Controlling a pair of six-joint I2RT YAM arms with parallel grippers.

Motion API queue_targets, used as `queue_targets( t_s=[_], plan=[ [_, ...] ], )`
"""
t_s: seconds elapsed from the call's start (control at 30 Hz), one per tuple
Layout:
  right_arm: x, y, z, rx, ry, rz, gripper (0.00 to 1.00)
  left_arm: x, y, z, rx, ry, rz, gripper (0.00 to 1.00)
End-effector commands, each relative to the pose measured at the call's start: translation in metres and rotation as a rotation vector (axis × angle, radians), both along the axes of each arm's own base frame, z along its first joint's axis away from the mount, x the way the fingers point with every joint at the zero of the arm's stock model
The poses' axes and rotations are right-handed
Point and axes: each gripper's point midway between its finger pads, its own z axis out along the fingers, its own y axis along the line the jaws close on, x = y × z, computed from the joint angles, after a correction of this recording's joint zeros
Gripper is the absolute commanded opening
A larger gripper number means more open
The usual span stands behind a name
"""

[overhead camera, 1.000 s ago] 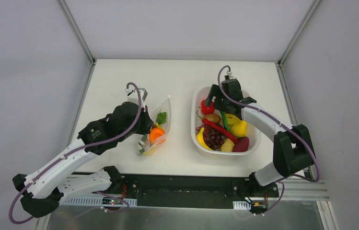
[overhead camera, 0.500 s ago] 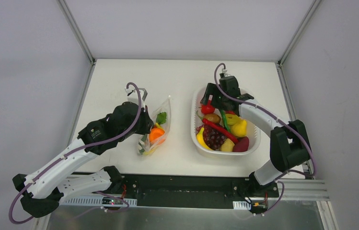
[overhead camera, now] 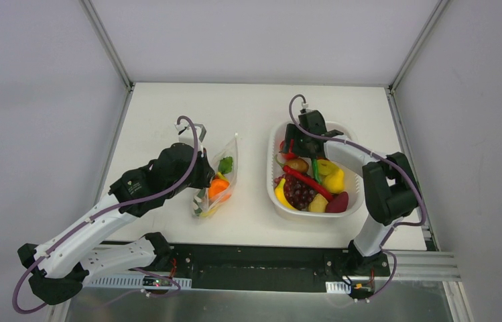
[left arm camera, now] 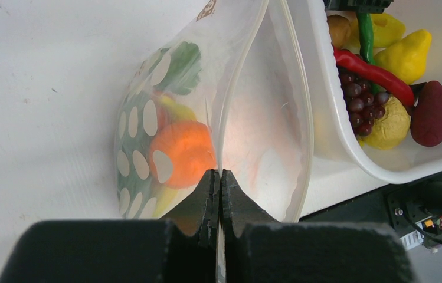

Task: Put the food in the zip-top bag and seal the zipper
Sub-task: Pick up the fake fruit from the bin.

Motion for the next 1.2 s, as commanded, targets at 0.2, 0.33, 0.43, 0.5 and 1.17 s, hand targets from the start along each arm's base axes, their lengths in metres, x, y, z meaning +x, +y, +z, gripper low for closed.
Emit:
queue_targets(
  t_s=[0.2,0.33,0.43,0.5,1.17],
  plan=[
    [0.008,-0.001,0.050,0.028,-0.175,0.017,0.55,0.002,0.000,0.001,-0.028,-0.009,0.019,0.00],
    [0.001,-0.005,0.070,0.064,-0.228,0.004,0.53,0.002,-0.001,0.002,-0.034,-0.010,0.016,0.00],
    [-0.007,-0.007,0.086,0.100,-0.257,-0.011,0.53,0.003,-0.002,0.002,-0.037,-0.011,0.015,0.00],
    [-0.013,-0.009,0.092,0.115,-0.271,-0.017,0.52,0.003,-0.003,0.003,-0.036,-0.011,0.013,0.00],
    [-0.055,-0.009,0.133,0.279,-0.312,-0.023,0.52,0.004,-0.005,0.000,-0.046,-0.012,0.013,0.00]
  ],
)
